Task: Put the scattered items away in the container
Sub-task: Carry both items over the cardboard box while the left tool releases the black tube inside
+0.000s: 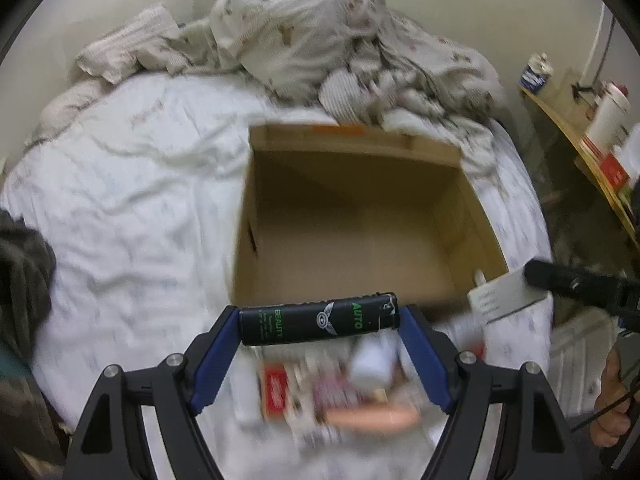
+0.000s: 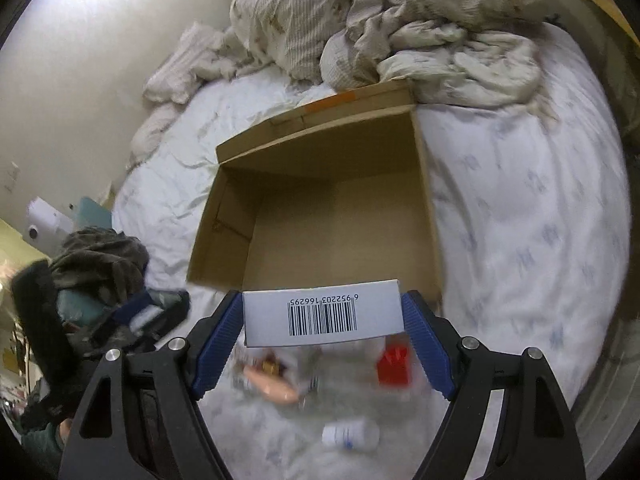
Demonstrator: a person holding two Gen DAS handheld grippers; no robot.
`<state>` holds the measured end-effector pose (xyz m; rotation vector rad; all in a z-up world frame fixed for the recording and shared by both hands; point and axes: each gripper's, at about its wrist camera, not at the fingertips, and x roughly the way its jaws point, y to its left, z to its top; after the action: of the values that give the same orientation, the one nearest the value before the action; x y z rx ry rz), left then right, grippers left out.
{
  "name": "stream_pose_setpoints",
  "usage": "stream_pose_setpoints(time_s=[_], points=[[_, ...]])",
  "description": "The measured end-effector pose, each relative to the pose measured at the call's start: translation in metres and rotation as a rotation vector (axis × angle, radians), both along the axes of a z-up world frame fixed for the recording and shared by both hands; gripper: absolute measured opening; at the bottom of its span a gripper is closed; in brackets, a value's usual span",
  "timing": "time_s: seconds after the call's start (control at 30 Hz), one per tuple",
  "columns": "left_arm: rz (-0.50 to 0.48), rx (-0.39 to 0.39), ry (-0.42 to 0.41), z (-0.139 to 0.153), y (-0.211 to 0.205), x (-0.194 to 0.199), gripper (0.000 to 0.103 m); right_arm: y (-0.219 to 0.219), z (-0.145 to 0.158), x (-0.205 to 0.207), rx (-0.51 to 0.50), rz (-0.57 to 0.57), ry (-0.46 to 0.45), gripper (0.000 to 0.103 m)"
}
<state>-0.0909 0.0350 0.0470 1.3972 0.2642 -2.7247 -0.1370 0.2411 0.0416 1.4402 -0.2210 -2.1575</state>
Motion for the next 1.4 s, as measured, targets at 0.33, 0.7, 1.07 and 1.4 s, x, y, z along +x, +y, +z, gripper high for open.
stream_pose_setpoints(time_s=[0.33,0.7,1.07,1.4], points=[[0.023,-0.057,-0.108,-0.037,-0.041,-0.056,0.08,-0.071,-0.065,-0.085,0.217,0.115,-0.092,0.081],[-0.03,-0.133,-0.116,-0.043,-0.037,-0.066,0.08,-0.095,-0.07,-0.093,0.304,0.242,-0.106,0.081],[-0.051,-0.156,-0.156,-0.058,-0.024,-0.081,0.081,-0.097,-0.089,-0.105,0.403,0.185,-0.032,0.082],[-0.044,-0.093,-0.179,-0.053,-0.028,-0.076,0.082,-0.083,-0.081,-0.106,0.408,0.201,-0.076,0.083]])
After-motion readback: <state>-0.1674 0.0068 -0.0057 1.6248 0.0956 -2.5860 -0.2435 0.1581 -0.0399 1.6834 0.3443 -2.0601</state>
